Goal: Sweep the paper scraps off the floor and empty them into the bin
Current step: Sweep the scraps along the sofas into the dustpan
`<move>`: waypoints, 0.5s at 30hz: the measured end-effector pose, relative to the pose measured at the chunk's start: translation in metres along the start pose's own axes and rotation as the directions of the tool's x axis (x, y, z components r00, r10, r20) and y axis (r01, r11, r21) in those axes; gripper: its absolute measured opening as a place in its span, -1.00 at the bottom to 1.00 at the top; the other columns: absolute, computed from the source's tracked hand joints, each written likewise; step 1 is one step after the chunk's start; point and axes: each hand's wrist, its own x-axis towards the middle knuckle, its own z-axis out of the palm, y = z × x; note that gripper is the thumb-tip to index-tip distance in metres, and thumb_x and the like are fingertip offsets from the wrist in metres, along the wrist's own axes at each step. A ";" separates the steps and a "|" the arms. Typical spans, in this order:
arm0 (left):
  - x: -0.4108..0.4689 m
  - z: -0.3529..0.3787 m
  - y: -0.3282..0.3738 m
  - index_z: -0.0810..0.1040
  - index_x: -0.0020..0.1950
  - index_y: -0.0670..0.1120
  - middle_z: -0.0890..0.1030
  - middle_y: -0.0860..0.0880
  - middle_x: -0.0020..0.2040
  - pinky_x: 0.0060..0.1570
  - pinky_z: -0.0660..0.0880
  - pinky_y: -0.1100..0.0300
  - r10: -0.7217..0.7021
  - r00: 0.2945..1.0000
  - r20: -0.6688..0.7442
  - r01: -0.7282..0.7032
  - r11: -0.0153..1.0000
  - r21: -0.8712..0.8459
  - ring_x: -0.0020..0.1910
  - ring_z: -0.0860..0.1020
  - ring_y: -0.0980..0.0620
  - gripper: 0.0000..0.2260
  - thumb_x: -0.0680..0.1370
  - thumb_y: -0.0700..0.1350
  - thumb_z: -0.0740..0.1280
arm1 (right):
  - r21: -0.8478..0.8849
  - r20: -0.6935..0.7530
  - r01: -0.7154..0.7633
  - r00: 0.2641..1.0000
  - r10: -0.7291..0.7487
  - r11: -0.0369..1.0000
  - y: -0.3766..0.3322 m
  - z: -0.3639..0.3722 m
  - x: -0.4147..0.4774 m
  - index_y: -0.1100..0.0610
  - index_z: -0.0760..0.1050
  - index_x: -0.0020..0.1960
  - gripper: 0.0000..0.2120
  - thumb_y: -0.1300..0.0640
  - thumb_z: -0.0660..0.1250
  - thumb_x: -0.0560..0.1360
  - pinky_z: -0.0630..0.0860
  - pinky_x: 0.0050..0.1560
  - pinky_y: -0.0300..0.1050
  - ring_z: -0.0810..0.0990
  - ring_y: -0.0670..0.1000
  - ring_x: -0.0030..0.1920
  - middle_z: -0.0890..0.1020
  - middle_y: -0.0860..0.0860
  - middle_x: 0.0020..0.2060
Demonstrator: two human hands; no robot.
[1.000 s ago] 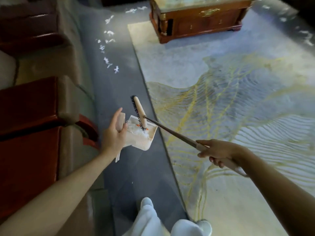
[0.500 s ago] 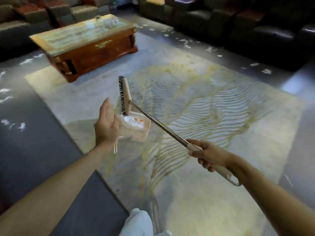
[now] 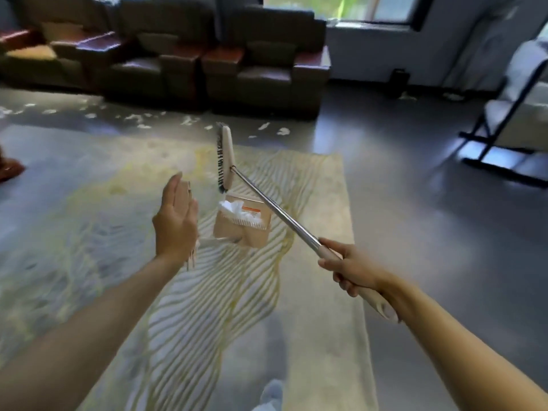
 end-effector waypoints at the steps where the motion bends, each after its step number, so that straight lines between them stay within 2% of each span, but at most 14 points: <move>1: 0.022 0.034 0.011 0.29 0.34 0.37 0.57 -0.07 0.24 -0.06 0.58 -0.14 0.013 0.999 0.051 -0.012 1.000 -0.020 0.01 0.60 -0.26 -0.59 0.56 0.00 0.26 | 0.020 -0.047 -0.010 0.999 0.010 1.000 -0.002 -0.026 0.015 -0.24 0.31 0.36 -0.55 0.13 0.31 0.56 0.34 -0.59 -0.25 0.38 -0.08 -0.58 0.41 0.04 -0.45; 4: 0.079 0.138 0.042 0.29 0.38 0.29 0.58 -0.07 0.21 -0.05 0.57 -0.03 0.075 0.985 0.153 -0.071 0.997 -0.033 -0.01 0.60 -0.20 -0.59 0.55 0.01 0.23 | 0.086 -0.177 -0.035 0.983 0.050 0.996 -0.006 -0.099 0.060 -0.15 0.30 0.42 -0.52 0.15 0.30 0.57 0.36 -0.59 -0.25 0.38 -0.09 -0.58 0.41 0.06 -0.43; 5: 0.097 0.174 0.050 0.31 0.40 0.25 0.58 -0.03 0.20 -0.06 0.56 0.07 0.099 0.980 0.173 -0.092 0.995 -0.047 -0.04 0.61 -0.10 -0.58 0.56 -0.02 0.24 | 0.106 -0.211 -0.031 0.976 0.053 0.994 -0.008 -0.123 0.076 -0.13 0.32 0.41 -0.54 0.16 0.29 0.57 0.36 -0.59 -0.25 0.37 -0.09 -0.59 0.40 0.05 -0.44; 7: 0.131 0.244 0.065 0.33 0.41 0.19 0.59 0.02 0.11 -0.22 0.52 0.24 0.138 0.971 0.196 -0.126 0.989 -0.073 -0.22 0.57 0.15 -0.57 0.57 -0.11 0.26 | 0.127 -0.263 -0.018 0.963 0.051 0.992 -0.011 -0.174 0.111 -0.11 0.40 0.33 -0.62 0.18 0.27 0.57 0.36 -0.59 -0.25 0.37 -0.09 -0.58 0.39 0.05 -0.45; 9: 0.164 0.315 0.077 0.36 0.40 0.15 0.57 0.02 0.04 -0.23 0.54 0.11 0.153 0.962 0.227 -0.137 0.987 -0.084 -0.29 0.53 0.12 -0.58 0.57 -0.13 0.26 | 0.164 -0.322 -0.014 0.944 0.067 0.986 -0.012 -0.228 0.148 -0.14 0.44 0.22 -0.70 0.19 0.26 0.57 0.37 -0.57 -0.25 0.37 -0.09 -0.58 0.40 0.04 -0.44; 12: 0.214 0.424 0.096 0.36 0.42 0.04 0.54 -0.01 0.06 -0.06 0.55 -0.09 0.186 0.953 0.239 -0.167 0.981 -0.096 -0.14 0.54 -0.04 -0.61 0.59 -0.14 0.25 | 0.258 -0.377 0.015 0.922 0.086 0.966 -0.011 -0.315 0.213 -0.19 0.45 0.10 -0.73 0.20 0.26 0.57 0.36 -0.59 -0.27 0.36 -0.10 -0.60 0.40 0.03 -0.47; 15: 0.270 0.529 0.121 0.34 0.45 -0.01 0.54 -0.08 0.18 0.11 0.50 -0.14 0.198 0.939 0.283 -0.172 0.979 -0.112 0.04 0.55 -0.11 -0.60 0.61 -0.16 0.25 | 0.307 -0.413 0.038 0.906 0.097 0.951 -0.019 -0.408 0.279 -0.10 0.48 0.07 -0.77 0.23 0.25 0.57 0.31 -0.62 -0.29 0.33 -0.09 -0.62 0.38 -0.02 -0.56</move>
